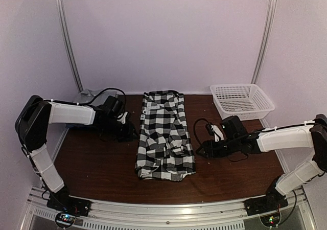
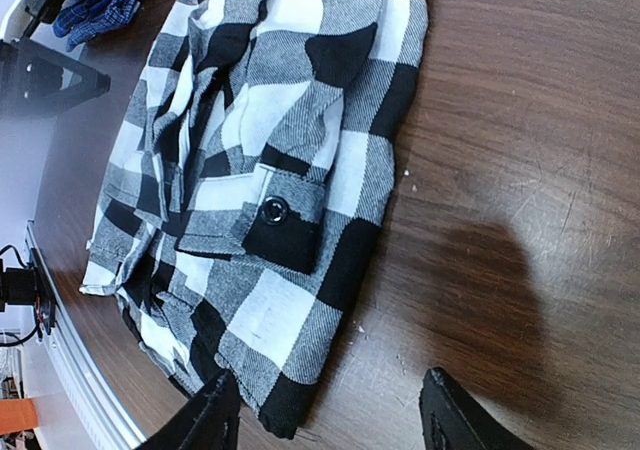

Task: Fold and stack the long sleeve shirts
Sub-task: Move the rectangle-folded shirt to the center of the board.

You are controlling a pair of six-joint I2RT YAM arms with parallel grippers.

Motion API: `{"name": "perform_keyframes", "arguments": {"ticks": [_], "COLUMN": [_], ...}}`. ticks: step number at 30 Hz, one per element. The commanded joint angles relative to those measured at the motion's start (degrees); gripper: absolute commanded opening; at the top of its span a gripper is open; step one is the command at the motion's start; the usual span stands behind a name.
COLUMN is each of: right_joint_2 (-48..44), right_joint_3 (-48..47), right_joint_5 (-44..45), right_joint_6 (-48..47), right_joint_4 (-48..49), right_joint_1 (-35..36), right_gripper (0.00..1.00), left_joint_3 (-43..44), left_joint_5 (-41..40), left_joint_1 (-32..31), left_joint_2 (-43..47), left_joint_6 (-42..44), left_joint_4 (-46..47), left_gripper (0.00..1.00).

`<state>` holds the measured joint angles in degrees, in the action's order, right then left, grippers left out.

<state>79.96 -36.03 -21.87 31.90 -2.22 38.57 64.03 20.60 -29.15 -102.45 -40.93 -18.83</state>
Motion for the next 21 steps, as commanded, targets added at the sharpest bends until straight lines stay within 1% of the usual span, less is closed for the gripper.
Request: {"name": "perform_keyframes", "arguments": {"ticks": [1, 3, 7, 12, 17, 21], "right_joint_2": [0.2, 0.6, 1.7, 3.6, 6.3, 8.7], "right_joint_3": [1.6, 1.8, 2.7, 2.7, 3.2, 4.1], "right_joint_5": [-1.7, -2.4, -4.8, -6.2, -7.5, -9.1], "right_joint_6": [1.6, 2.1, 4.1, 5.5, 6.9, 8.6], "right_joint_4": [2.1, 2.0, 6.3, 8.2, 10.9, 13.7], "right_joint_1": [0.4, 0.4, 0.4, 0.4, 0.5, 0.9], "right_gripper": [0.63, 0.65, 0.69, 0.7, 0.7, 0.68], "left_joint_3": [-7.7, -10.8, -16.2, -22.3, -24.8, -26.3], "left_joint_5": [1.8, 2.3, 3.5, 6.4, 8.6, 9.8], "left_joint_1": [-2.6, -3.7, -5.2, -5.6, -6.5, -7.7], "left_joint_2": [5.6, 7.2, 9.5, 11.4, 11.8, 11.3], "left_joint_6": [-3.4, -4.7, -6.7, -8.6, -9.2, -10.2], "left_joint_4": [6.0, 7.4, 10.3, 15.2, 17.3, 18.4], "left_gripper": [0.41, 0.42, 0.42, 0.43, 0.44, 0.45]}}
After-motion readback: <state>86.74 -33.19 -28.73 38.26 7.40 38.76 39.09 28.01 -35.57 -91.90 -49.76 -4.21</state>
